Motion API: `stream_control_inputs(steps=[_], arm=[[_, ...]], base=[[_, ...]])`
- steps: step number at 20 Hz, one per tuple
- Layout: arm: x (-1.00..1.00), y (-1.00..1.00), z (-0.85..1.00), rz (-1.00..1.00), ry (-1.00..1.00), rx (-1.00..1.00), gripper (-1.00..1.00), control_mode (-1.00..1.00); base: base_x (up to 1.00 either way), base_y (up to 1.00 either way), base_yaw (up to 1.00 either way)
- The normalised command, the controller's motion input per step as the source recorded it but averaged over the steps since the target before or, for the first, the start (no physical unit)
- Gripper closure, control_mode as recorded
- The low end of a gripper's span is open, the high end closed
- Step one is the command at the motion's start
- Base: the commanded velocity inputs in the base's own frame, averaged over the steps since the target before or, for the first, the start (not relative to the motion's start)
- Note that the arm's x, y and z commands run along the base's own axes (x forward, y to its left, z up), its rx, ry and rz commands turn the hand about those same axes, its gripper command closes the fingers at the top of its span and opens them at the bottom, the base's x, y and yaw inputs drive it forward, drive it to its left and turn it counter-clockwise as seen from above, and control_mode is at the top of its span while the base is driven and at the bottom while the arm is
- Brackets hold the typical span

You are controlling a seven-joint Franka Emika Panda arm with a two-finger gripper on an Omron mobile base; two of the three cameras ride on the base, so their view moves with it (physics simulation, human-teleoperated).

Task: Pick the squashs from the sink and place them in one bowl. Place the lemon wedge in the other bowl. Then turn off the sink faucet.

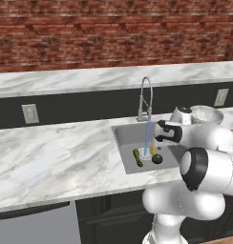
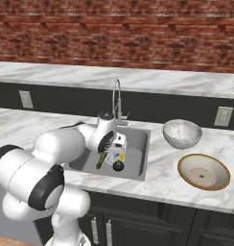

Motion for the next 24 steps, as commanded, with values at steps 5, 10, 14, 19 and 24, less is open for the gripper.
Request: stream_control_inputs(steps=[5, 10, 14, 19, 24], arm=[[0.29, 0.00, -0.19, 0.00, 0.00, 0.00, -1.00, -1.00], [0.24, 0.00, -0.19, 0.00, 0.00, 0.00, -1.00, -1.00], [0.25, 0.00, -0.21, 0.00, 0.00, 0.00, -1.00, -1.00], [0.26, 0.00, -0.22, 0.00, 0.00, 0.00, -1.00, -1.00], [0.28, 0.00, -0.20, 0.00, 0.00, 0.00, -1.00, -1.00]], base=[[0.00, 0.00, 0.00], [0.00, 0.00, 0.00], [0.00, 0.00, 0.00], [0.00, 0.00, 0.00], [0.00, 0.00, 0.00]])
